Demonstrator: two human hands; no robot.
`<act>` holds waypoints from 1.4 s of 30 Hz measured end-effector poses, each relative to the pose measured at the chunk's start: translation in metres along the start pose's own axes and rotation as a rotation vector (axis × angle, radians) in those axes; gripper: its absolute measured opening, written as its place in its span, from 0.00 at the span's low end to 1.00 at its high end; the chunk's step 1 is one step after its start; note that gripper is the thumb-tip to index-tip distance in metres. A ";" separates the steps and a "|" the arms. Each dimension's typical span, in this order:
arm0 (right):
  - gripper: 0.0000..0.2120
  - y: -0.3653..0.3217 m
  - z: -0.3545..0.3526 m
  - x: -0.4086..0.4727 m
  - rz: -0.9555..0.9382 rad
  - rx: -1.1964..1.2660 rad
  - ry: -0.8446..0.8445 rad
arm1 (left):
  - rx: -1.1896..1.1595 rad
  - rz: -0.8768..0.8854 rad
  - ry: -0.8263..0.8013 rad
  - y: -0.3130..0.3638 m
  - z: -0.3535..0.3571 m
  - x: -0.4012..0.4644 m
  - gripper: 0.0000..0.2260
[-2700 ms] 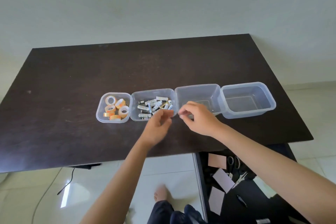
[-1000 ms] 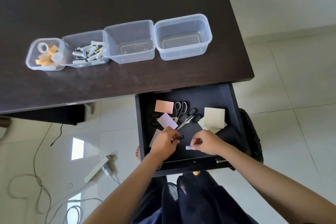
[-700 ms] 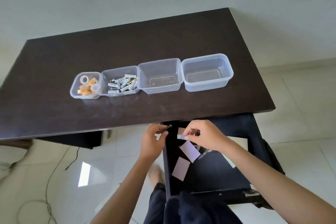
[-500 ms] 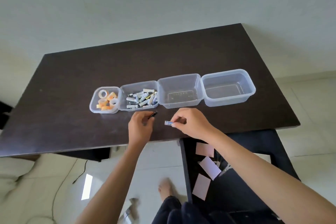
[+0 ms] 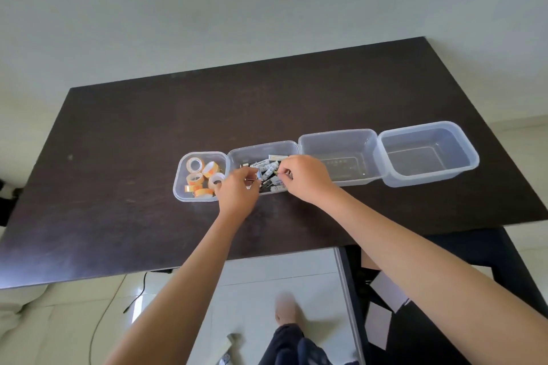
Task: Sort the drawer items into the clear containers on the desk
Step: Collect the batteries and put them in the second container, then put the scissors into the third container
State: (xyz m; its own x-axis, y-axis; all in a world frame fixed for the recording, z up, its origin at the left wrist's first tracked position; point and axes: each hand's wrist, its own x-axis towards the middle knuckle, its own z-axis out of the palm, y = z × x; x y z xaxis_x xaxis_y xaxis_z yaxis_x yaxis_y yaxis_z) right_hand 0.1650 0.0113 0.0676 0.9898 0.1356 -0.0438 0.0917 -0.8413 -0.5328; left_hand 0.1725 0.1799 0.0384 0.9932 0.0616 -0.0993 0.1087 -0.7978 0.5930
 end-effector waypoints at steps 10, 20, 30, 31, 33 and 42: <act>0.03 0.040 -0.019 -0.051 -0.178 0.027 0.256 | -0.195 0.267 0.155 0.005 0.029 -0.056 0.07; 0.05 0.157 -0.038 -0.195 -0.061 0.051 0.202 | -0.271 0.321 -0.054 0.053 0.118 -0.167 0.05; 0.04 0.268 -0.027 -0.292 0.241 0.033 -0.110 | -0.152 0.047 -0.349 0.080 0.213 -0.235 0.13; 0.05 0.274 -0.027 -0.295 0.261 0.032 -0.140 | -0.102 0.021 -0.387 0.080 0.220 -0.236 0.16; 0.08 0.282 -0.025 -0.295 0.277 0.018 -0.203 | 0.002 -0.022 -0.448 0.078 0.232 -0.236 0.23; 0.26 0.298 0.008 -0.247 0.024 -0.269 -0.528 | 0.190 -0.181 -0.480 0.082 0.257 -0.224 0.29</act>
State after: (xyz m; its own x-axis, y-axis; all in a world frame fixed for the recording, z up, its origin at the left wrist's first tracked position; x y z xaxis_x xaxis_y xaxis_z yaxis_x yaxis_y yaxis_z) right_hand -0.0527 -0.2684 -0.0872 0.8100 0.2986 -0.5047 0.1624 -0.9412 -0.2962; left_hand -0.0524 -0.0534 -0.0965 0.8232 -0.0372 -0.5666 0.2227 -0.8968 0.3824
